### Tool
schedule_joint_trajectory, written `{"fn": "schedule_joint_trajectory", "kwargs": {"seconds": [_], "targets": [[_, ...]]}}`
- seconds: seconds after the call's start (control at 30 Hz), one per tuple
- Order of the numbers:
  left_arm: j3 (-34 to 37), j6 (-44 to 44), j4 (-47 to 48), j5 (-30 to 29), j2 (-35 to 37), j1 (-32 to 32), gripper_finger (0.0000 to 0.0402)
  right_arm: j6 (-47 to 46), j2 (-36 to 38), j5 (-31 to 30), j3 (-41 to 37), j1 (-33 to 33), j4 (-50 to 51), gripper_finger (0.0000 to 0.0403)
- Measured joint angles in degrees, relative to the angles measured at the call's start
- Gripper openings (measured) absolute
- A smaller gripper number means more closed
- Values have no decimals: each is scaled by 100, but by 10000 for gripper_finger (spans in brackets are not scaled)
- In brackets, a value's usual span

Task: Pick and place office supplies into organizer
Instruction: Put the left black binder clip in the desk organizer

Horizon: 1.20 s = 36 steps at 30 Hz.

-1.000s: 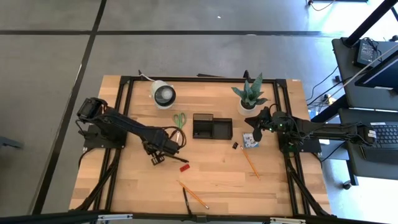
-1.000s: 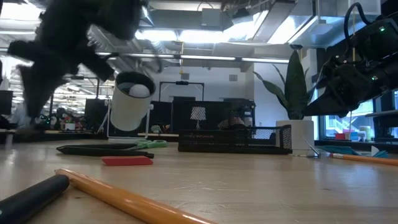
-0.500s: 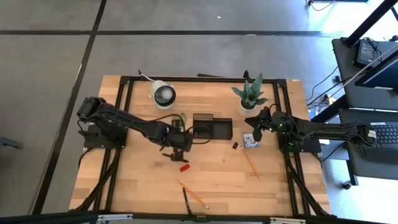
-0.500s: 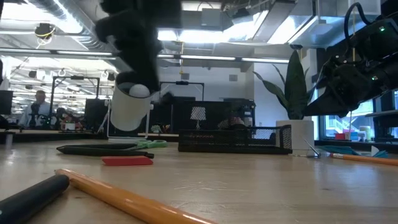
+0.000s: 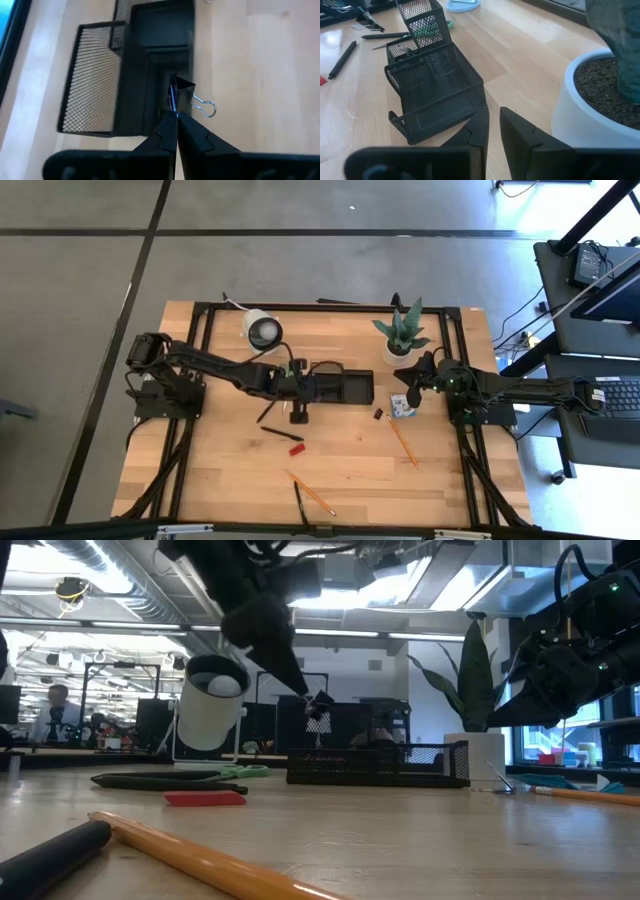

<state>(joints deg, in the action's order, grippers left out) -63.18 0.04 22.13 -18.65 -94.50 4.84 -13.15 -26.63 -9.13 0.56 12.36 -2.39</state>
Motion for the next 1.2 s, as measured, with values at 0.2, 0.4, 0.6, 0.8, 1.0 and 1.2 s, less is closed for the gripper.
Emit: {"fn": "schedule_joint_trajectory", "kwargs": {"seconds": [0.2, 0.4, 0.6, 0.8, 1.0, 1.2], "targets": [[232, -49, -247, 52, -2, -164, 2, -2, 0, 0, -2, 0, -2, 51], [363, -139, -433, 83, -56, -201, 2, -2, 1, 2, -1, -2, -2, 51], [357, -176, -454, 184, -146, -207, 2, -3, 0, 4, 0, 0, -4, 51], [361, -206, -467, 205, -405, -238, 2, -8, 0, 2, -2, 0, -4, 51], [357, -248, -529, 203, -550, -328, 2, -9, 1, 4, -2, -1, -4, 51], [355, -289, -555, 234, -564, -380, 2, -10, 0, 4, -2, -1, -3, 51]]}}
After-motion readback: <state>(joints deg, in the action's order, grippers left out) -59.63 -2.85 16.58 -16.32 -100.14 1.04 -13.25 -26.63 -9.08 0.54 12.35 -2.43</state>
